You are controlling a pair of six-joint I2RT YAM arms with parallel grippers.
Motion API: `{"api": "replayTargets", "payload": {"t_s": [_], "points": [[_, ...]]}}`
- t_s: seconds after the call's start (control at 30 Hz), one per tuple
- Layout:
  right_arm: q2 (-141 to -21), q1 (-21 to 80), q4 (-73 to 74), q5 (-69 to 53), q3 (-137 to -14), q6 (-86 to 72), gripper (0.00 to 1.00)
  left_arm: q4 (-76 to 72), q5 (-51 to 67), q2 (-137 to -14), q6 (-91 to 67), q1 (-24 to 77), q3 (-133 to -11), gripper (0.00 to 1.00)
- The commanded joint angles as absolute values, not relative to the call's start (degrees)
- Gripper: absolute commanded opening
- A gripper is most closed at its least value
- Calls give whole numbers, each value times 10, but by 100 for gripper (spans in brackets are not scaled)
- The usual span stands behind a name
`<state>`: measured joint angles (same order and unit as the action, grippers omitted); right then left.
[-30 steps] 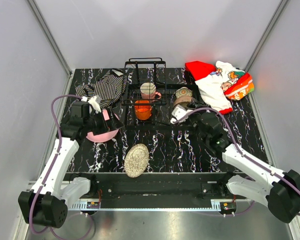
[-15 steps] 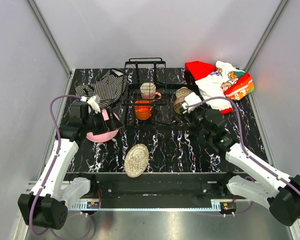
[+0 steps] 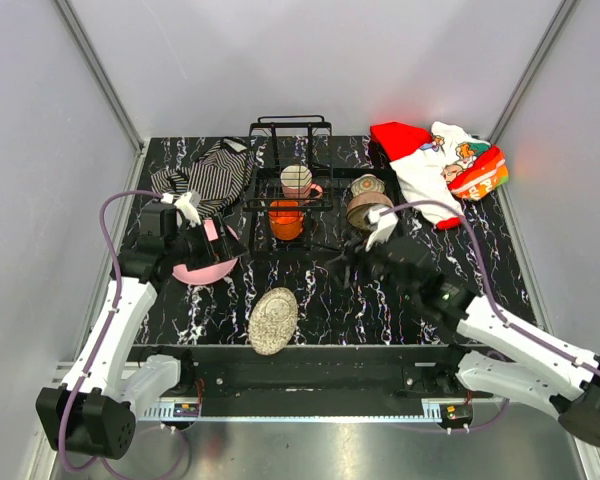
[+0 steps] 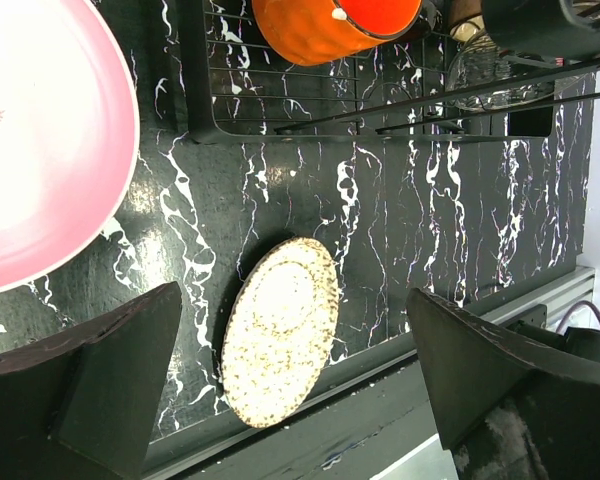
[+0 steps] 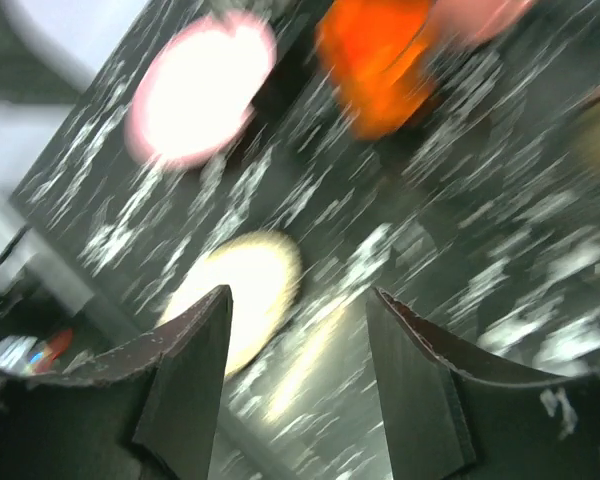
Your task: Load the mixed dishes into the dish rack
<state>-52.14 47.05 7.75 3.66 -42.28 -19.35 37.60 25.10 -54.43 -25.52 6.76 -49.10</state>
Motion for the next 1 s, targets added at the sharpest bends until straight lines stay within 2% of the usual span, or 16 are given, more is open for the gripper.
{"api": "replayTargets", "payload": {"t_s": [0.0,0.2,0.43,0.53,0.8,0.97], "points": [[-534,569,95,111,-380,-393,63,353,270,-541,-262,65,-505,99],[-597,669,5,256,-302,-629,63,362,260,-532,-260,64,-501,99],[-766,720,-67,265,-346,-678,64,360,254,-479,-265,65,-413,99],[-801,726,-104,258,-350,-695,64,354,225,-442,-285,85,-389,99],[-810,729,-125,250,-334,-710,65,350,167,-434,-326,95,-370,99],[-773,729,-109,267,-308,-715,65,321,76,-432,-375,94,-356,99]]}}
